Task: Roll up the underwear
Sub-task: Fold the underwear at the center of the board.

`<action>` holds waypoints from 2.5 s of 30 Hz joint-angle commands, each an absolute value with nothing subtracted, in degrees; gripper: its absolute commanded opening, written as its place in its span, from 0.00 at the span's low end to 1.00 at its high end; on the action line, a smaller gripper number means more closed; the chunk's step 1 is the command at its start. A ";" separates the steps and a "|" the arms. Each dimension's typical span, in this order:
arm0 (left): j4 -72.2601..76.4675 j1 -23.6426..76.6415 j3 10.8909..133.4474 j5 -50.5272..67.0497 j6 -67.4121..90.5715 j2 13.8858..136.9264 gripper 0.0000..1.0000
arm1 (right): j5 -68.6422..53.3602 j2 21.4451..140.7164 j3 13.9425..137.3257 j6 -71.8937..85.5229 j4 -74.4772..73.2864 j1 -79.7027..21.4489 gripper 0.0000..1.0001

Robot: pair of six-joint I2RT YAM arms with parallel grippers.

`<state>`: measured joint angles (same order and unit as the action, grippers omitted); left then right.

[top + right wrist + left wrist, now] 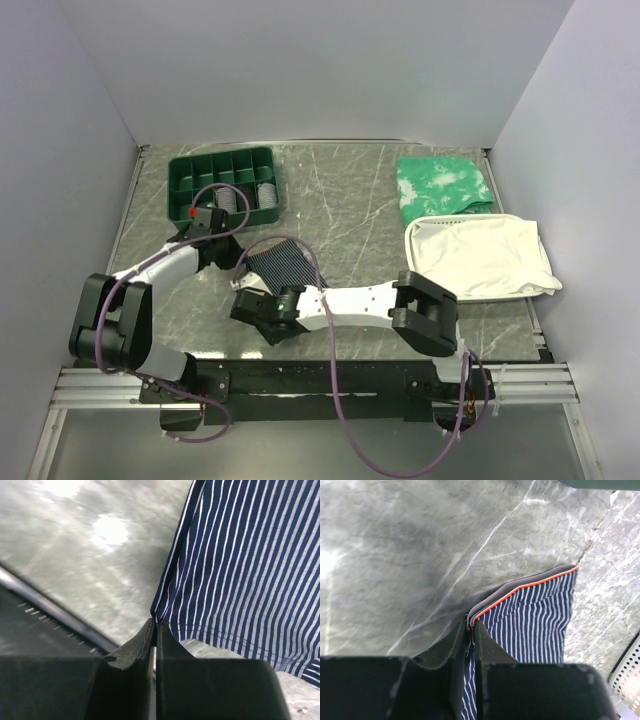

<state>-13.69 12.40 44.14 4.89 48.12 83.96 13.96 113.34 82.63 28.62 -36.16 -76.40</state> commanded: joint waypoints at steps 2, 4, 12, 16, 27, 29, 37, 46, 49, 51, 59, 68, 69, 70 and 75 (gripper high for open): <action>-17.04 11.78 43.68 1.59 47.73 79.19 0.01 | 8.18 106.27 80.78 28.74 -32.09 -74.89 0.00; -18.10 11.69 44.03 0.97 47.72 78.05 0.01 | 4.85 104.42 79.02 29.18 -29.98 -74.27 0.00; -22.32 11.60 46.05 0.18 47.28 75.94 0.01 | -4.03 99.15 72.78 30.85 -24.44 -69.88 0.00; -22.94 11.60 48.07 0.18 47.55 76.64 0.01 | -7.99 96.69 69.09 31.99 -20.05 -67.68 0.00; -26.10 12.39 55.45 1.67 46.85 83.84 0.01 | -15.11 90.97 59.60 35.33 -10.82 -61.97 0.00; -26.63 13.26 57.21 1.32 46.58 85.07 0.01 | -15.91 90.53 57.93 35.77 -8.80 -60.82 0.00; -28.82 17.22 64.23 0.09 47.55 90.79 0.01 | -17.31 88.51 53.09 37.79 -4.05 -57.83 0.00; -31.20 20.47 71.97 -2.37 47.55 97.11 0.01 | -16.09 85.35 46.41 41.30 -0.09 -55.02 0.00; -31.99 21.71 74.34 -2.46 47.46 99.40 0.01 | -14.86 83.85 44.04 42.80 2.19 -54.49 0.00; -32.34 22.76 76.01 -2.64 47.46 100.81 0.01 | -14.07 82.80 42.37 43.94 3.16 -54.32 0.00; -33.66 25.57 81.12 -3.25 47.55 105.73 0.01 | -11.25 80.60 37.97 47.46 5.01 -53.35 0.00; -34.63 27.07 85.78 -3.34 47.02 109.59 0.01 | -9.84 80.33 35.60 49.66 5.71 -52.30 0.00; -34.72 27.07 86.39 -3.43 47.02 109.86 0.01 | -9.84 80.42 35.51 49.75 5.97 -52.03 0.00; -34.89 27.24 86.66 -3.34 47.02 110.30 0.01 | -9.84 80.51 35.42 49.66 5.98 -51.94 0.00; -35.07 27.51 88.50 -2.99 47.02 112.32 0.01 | -8.88 79.98 34.72 50.36 6.24 -51.42 0.00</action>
<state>-35.42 27.22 85.23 -1.50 47.68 111.33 -10.11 82.41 35.90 49.28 4.56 -51.83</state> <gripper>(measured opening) 0.142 0.063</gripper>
